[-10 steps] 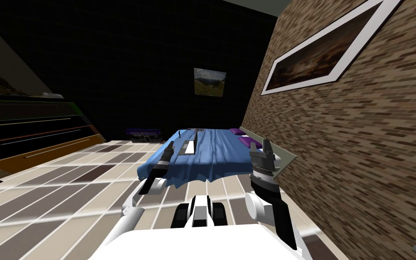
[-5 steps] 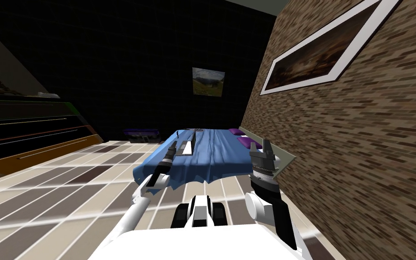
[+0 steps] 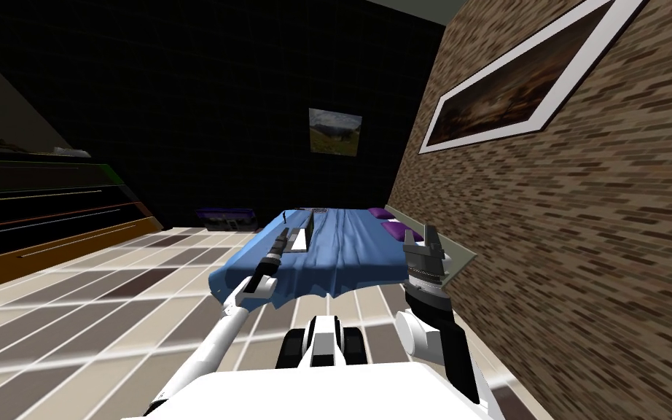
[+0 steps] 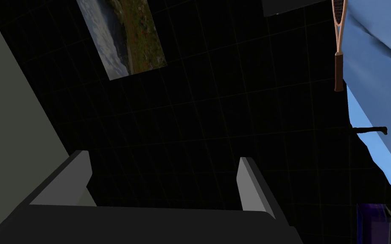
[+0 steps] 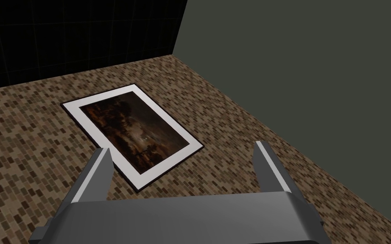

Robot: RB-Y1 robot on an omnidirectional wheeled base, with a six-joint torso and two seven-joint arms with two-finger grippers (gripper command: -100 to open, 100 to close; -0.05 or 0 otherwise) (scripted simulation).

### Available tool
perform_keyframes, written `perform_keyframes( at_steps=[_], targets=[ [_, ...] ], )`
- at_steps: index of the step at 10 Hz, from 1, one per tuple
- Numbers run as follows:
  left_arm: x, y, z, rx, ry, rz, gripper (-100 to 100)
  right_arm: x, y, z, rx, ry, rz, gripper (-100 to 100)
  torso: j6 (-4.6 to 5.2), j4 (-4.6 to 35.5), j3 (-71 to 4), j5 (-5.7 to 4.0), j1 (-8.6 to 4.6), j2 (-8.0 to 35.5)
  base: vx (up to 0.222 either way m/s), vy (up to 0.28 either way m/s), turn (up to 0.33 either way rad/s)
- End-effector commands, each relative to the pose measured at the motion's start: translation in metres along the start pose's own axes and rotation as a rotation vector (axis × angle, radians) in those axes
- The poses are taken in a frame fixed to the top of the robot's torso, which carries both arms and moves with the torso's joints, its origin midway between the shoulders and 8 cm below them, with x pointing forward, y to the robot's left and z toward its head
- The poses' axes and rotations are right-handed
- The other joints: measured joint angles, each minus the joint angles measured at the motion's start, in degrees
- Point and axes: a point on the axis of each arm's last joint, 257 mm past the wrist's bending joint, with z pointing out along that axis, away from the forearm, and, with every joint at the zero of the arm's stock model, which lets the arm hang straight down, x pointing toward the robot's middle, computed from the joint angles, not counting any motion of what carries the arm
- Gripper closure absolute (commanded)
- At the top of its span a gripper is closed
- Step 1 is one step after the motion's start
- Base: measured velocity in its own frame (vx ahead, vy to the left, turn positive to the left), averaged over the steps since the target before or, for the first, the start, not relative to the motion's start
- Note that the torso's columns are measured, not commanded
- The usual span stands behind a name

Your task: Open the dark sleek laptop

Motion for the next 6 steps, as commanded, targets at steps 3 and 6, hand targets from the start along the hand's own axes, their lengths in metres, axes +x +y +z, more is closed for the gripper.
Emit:
perform_keyframes(
  at_steps=[3,6],
  targets=[
    [0.004,0.036,0.011,-0.071,0.026,0.027,-100,0.0,0.0,0.0,0.0,0.0,0.0,0,-0.02,0.01,0.02,0.05,0.2,0.04,0.029,-0.06,-0.003],
    [0.006,0.053,0.013,-0.109,0.036,0.039,-100,0.0,0.0,0.0,0.0,0.0,0.0,0,0.0,0.01,0.02,0.03,0.09,0.03,0.023,-0.052,-0.003]
  ],
)
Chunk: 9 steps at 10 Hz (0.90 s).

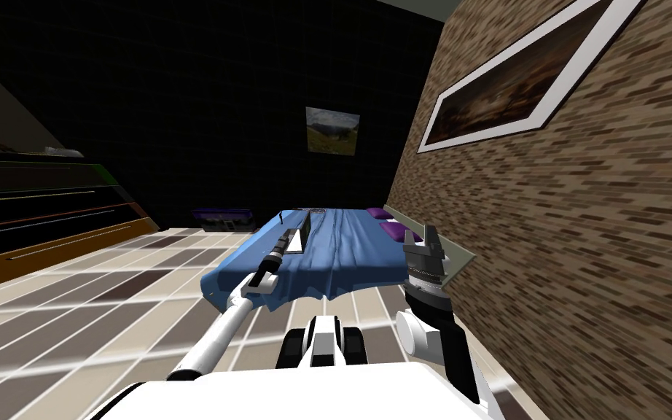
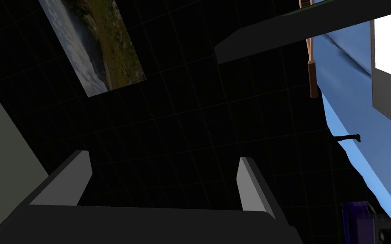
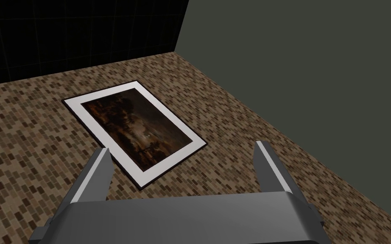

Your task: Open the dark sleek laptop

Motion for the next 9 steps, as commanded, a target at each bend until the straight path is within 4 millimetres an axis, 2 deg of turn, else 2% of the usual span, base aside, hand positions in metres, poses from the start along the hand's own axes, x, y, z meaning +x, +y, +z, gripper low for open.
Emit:
perform_keyframes(
  at_steps=[1,2,3,4,5,7,8,9],
  targets=[
    [0.0,0.01,0.01,-0.021,0.01,0.017,-100,0.0,0.0,0.0,0.0,0.0,0.0,0,-0.01,-0.01,0.0,0.01,0.06,0.0,0.026,-0.056,-0.004],
    [0.002,0.023,0.006,-0.049,0.014,0.018,-100,0.0,0.0,0.0,0.0,0.0,0.0,0,0.0,-0.01,-0.02,0.01,0.03,-0.02,0.02,-0.046,-0.002],
    [0.0,0.025,0.014,-0.055,0.019,0.029,-100,0.0,0.0,0.0,0.0,0.0,0.0,0,-0.01,-0.01,0.0,0.02,0.08,0.0,0.025,-0.042,-0.003],
    [0.001,0.034,0.01,-0.073,0.021,0.03,-100,0.0,0.0,0.0,0.0,0.0,0.0,0,0.0,-0.01,-0.01,0.02,0.07,-0.02,0.019,-0.042,-0.003],
    [-0.001,0.031,0.02,-0.069,0.024,0.041,-100,0.0,0.0,0.0,0.0,0.0,0.0,0,-0.01,-0.01,0.0,0.02,0.06,0.01,0.02,-0.053,-0.002],
    [0.001,0.043,0.015,-0.096,0.027,0.042,-100,0.0,0.0,0.0,0.0,0.0,0.0,0,-0.01,-0.01,0.0,0.01,0.04,0.0,0.013,-0.036,-0.001],
    [-0.002,0.038,0.024,-0.088,0.028,0.054,-100,0.0,0.0,0.0,0.0,0.0,0.0,0,-0.02,0.0,0.02,0.03,0.12,0.04,0.012,-0.035,-0.002],
    [-0.001,0.05,0.019,-0.114,0.032,0.055,-100,0.0,0.0,0.0,0.0,0.0,0.0,0,0.0,0.0,0.0,0.02,0.06,-0.01,0.018,-0.036,-0.005]
  ],
)
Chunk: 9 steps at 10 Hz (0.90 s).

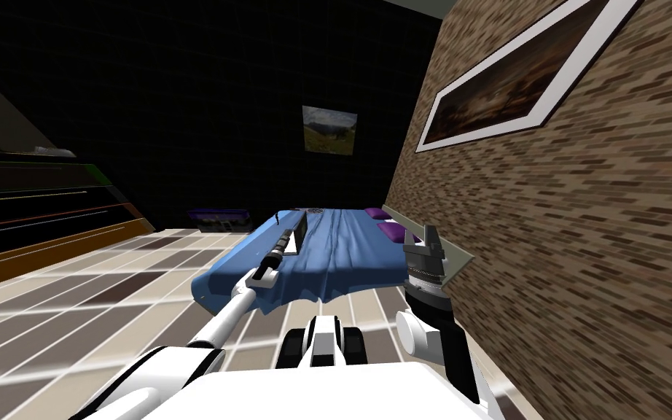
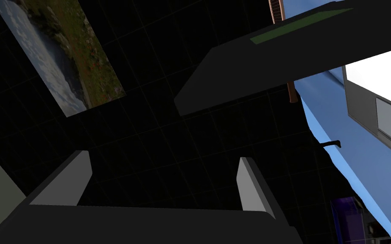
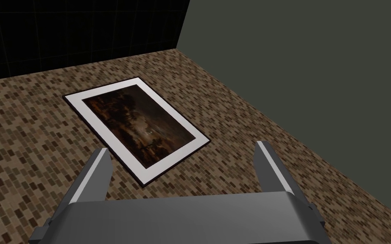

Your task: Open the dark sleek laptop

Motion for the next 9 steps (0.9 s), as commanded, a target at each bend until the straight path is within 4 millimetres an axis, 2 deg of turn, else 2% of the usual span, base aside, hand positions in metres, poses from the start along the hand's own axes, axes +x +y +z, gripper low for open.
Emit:
perform_keyframes(
  at_steps=[1,2,3,4,5,9],
  targets=[
    [0.001,0.013,0.0,-0.027,0.005,0.007,-100,0.0,0.0,0.0,0.0,0.0,0.0,0,-0.02,-0.02,-0.01,0.0,-0.01,-0.02,0.009,-0.019,0.002],
    [-0.003,0.012,0.007,-0.029,0.006,0.019,-100,0.0,0.0,0.0,0.0,0.0,0.0,0,-0.02,-0.01,0.0,0.01,0.03,0.0,0.008,-0.036,-0.003],
    [-0.001,0.021,0.004,-0.048,0.009,0.019,-100,0.0,0.0,0.0,0.0,0.0,0.0,0,0.0,0.0,0.0,-0.01,-0.04,0.0,0.017,-0.036,-0.004],
    [-0.006,0.017,0.012,-0.044,0.009,0.031,-100,0.0,0.0,0.0,0.0,0.0,0.0,0,-0.02,-0.01,-0.01,-0.01,-0.03,-0.01,0.03,-0.052,-0.002],
    [-0.004,0.028,0.008,-0.068,0.013,0.032,-100,0.0,0.0,0.0,0.0,0.0,0.0,0,0.0,-0.02,-0.04,-0.02,-0.08,-0.06,0.025,-0.044,-0.002],
    [-0.016,0.04,0.019,-0.106,0.014,0.068,-100,0.0,0.0,0.0,0.0,0.0,0.0,0,-0.01,0.0,0.02,-0.01,-0.02,0.03,0.016,-0.044,-0.003]
  ],
)
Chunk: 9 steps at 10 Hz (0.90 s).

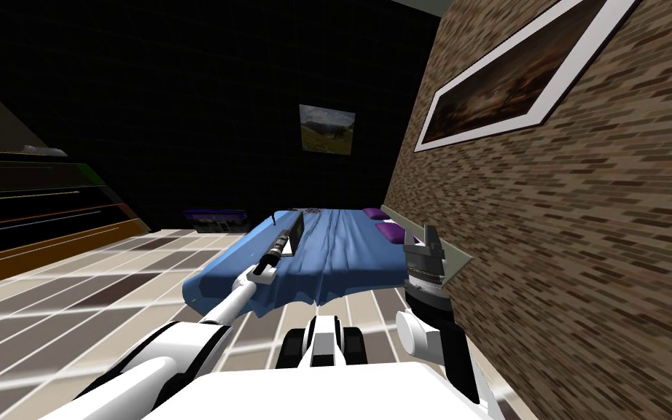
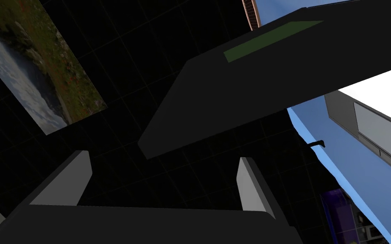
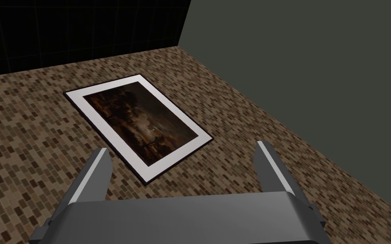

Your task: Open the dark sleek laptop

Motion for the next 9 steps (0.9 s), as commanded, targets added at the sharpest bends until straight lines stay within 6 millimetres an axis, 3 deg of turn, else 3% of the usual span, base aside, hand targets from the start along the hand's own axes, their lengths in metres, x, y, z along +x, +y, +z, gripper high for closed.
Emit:
perform_keyframes(
  at_steps=[1,5,7,8,9],
  targets=[
    [-0.009,0.012,0.007,-0.038,0.0,0.028,-100,0.0,0.0,0.0,0.0,0.0,0.0,0,0.0,-0.01,-0.03,-0.01,-0.04,-0.05,0.029,-0.061,-0.004],
    [-0.025,0.025,0.012,-0.079,-0.005,0.06,-100,0.0,0.0,0.0,0.0,0.0,0.0,0,-0.01,0.0,0.0,0.01,0.05,0.0,0.021,-0.051,-0.002],
    [-0.023,0.025,0.011,-0.076,-0.004,0.057,-100,0.0,0.0,0.0,0.0,0.0,0.0,0,-0.01,-0.01,0.0,0.03,0.11,0.0,0.005,-0.006,0.0],
    [-0.022,0.025,0.011,-0.076,-0.004,0.057,100,0.0,0.0,0.0,0.0,0.0,0.0,0,-0.01,0.0,0.01,0.03,0.08,0.01,0.0,0.0,0.0],
    [-0.011,0.023,0.007,-0.071,0.006,0.016,100,0.0,0.0,0.0,0.0,0.0,0.0,0,-0.01,-0.02,-0.01,0.02,0.05,-0.01,0.024,0.043,0.032]
  ],
)
